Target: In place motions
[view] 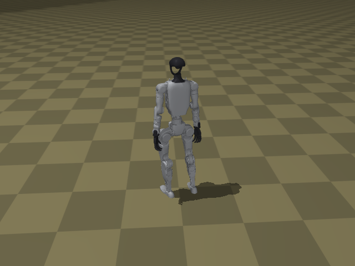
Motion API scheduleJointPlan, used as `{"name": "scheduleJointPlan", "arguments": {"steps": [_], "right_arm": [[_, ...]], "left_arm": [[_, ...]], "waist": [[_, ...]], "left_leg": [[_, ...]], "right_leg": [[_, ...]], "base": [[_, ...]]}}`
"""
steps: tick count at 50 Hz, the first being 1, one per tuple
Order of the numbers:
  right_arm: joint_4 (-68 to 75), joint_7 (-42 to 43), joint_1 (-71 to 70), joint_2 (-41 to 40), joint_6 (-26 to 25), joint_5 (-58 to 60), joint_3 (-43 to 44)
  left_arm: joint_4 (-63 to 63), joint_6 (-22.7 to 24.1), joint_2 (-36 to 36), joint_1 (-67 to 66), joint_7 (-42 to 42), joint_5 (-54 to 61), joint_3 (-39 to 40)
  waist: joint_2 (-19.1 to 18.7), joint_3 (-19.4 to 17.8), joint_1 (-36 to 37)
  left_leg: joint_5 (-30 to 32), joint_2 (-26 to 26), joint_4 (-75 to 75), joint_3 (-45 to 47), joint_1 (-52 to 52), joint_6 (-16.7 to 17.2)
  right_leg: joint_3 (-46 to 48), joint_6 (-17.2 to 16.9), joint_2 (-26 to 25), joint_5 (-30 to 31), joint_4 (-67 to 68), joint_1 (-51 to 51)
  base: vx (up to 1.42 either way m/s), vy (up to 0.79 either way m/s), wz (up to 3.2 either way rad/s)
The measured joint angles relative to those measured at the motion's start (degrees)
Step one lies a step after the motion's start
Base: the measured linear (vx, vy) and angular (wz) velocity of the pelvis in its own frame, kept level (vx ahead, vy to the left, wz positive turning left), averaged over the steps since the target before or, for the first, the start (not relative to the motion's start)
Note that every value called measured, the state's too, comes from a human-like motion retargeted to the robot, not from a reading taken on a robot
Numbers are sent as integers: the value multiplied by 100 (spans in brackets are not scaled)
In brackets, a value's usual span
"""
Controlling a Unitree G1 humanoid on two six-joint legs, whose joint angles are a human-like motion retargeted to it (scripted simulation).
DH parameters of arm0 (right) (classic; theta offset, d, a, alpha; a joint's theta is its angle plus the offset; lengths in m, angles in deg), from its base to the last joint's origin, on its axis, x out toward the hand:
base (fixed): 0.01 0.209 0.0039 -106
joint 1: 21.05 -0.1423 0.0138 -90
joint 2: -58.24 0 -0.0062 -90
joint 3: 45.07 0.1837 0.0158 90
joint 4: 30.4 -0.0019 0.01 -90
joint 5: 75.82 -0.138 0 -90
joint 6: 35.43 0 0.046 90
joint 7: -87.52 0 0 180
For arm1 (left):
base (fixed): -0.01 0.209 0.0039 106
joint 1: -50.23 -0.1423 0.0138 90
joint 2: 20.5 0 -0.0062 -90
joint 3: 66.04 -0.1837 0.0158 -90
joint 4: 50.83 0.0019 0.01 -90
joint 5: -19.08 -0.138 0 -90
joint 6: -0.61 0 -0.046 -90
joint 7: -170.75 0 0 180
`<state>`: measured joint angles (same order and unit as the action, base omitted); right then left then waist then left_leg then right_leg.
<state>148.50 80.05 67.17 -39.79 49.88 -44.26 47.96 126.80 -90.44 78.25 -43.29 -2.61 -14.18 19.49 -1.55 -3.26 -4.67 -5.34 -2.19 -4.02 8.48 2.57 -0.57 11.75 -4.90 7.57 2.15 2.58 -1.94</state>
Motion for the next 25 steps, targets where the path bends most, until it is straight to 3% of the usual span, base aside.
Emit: {"name": "scheduleJointPlan", "arguments": {"steps": [12, 25], "right_arm": [[-70, -16, -56, -29, 26, -7, -120], [-47, 444, 87, -156, 164, 128, -300]], "left_arm": [[-69, 27, 50, 30, -18, -212, -159], [-125, 73, -248, 182, 20, -182, -7]], "waist": [[-58, -189, 86], [-105, -269, -19]], "left_leg": [[67, -368, 168, 159, -237, -273], [34, -328, 197, 256, -321, -371]], "right_leg": [[-159, -212, 396, 129, 148, 162], [-176, -212, 362, 181, 143, 149]], "base": [[2, 17, -28], [0, 2, -8]]}}
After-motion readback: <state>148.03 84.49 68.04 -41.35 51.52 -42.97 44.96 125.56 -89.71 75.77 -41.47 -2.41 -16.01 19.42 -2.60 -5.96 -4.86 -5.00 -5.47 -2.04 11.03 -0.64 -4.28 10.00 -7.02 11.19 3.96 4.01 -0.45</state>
